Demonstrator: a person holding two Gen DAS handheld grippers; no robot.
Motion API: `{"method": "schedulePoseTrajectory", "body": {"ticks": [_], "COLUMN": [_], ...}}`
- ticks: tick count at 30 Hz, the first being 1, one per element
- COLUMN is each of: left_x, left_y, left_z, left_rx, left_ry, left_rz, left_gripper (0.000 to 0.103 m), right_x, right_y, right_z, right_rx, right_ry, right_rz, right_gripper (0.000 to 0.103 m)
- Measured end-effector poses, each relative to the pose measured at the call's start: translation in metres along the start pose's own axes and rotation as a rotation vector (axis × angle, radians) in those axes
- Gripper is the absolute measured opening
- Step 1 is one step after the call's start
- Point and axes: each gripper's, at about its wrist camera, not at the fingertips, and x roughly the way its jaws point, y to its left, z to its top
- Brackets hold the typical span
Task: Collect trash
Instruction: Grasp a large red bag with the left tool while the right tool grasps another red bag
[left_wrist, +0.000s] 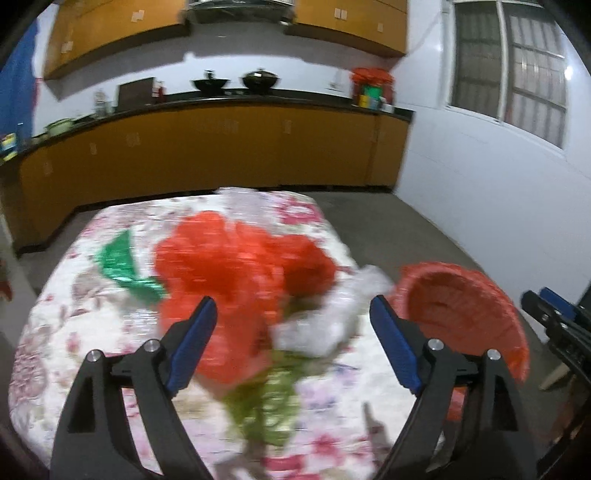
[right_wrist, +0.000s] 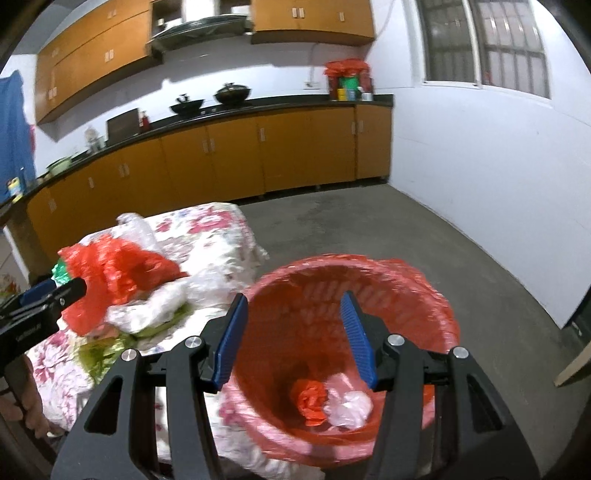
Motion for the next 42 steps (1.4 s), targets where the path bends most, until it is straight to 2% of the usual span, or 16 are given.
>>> {"method": "schedulePoseTrajectory", "body": {"ticks": [6, 12, 18, 21, 23, 24, 26, 29, 36, 42], "left_x": [0.012, 0.035, 0.072, 0.086, 0.092, 0.093, 0.093, 0.088, 0.051, 0.02], "left_y": [0.036, 0.039, 0.057, 0.064, 0.067, 0.069, 0.073, 0.079, 0.087, 0.096], "left_z": [0.011, 0.027, 0.027, 0.017, 0.009, 0.007, 0.002, 0.0, 0.007, 0.012], "left_rx": [-0.061, -0.059, -0.103, -0.12, -0.136, -0.141, -0.153, -0.162, -0.159, -0.164], "left_ry": [0.001, 0.011, 0.116, 0.179, 0.214, 0.218, 0.219, 0.199, 0.096, 0.038], "left_rz": [0.105, 0.147, 0.175, 0.158, 0.135, 0.129, 0.11, 0.082, 0.034, 0.024], "left_gripper": [0.084, 0.084, 0.08, 0.068, 0.053, 0.048, 0.027, 0.016, 0.013, 0.013], "right_x": [0.006, 0.013, 0.02, 0.024, 0.025, 0.026, 0.026, 0.025, 0.023, 0.023], "right_y": [0.029, 0.044, 0.048, 0.05, 0.051, 0.051, 0.052, 0.054, 0.061, 0.069], "right_z": [-0.005, -0.009, -0.015, -0.017, -0.018, -0.018, -0.019, -0.019, -0.019, -0.015], "right_rx": [-0.038, -0.061, -0.066, -0.069, -0.07, -0.071, -0.073, -0.075, -0.08, -0.089], "right_ry": [0.02, 0.048, 0.068, 0.078, 0.083, 0.085, 0.087, 0.086, 0.084, 0.079], "right_rz": [0.043, 0.055, 0.062, 0.063, 0.065, 0.065, 0.067, 0.069, 0.082, 0.1], "right_gripper": [0.053, 0.053, 0.053, 0.053, 0.053, 0.053, 0.053, 0.053, 0.053, 0.053]}}
